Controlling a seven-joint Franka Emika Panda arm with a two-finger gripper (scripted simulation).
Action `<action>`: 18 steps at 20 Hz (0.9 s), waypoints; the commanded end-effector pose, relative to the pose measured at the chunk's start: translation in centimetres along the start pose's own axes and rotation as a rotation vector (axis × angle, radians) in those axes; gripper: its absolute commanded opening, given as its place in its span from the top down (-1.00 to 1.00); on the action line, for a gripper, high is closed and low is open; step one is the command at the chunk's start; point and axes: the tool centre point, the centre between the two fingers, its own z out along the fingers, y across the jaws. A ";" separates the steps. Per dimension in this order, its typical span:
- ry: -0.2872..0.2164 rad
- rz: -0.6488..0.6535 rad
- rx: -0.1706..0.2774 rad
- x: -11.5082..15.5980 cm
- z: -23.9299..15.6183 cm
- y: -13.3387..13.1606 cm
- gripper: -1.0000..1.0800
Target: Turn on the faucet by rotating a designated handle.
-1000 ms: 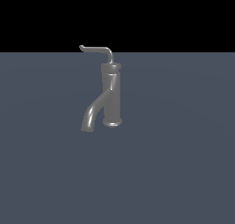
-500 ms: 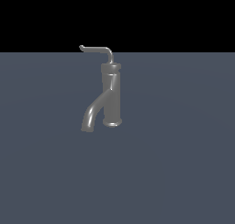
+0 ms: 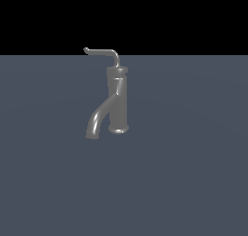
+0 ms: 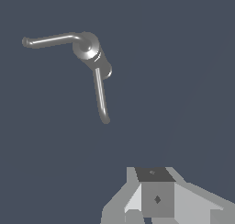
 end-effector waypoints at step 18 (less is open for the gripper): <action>-0.023 0.473 0.027 8.7 3.1 -5.9 1.00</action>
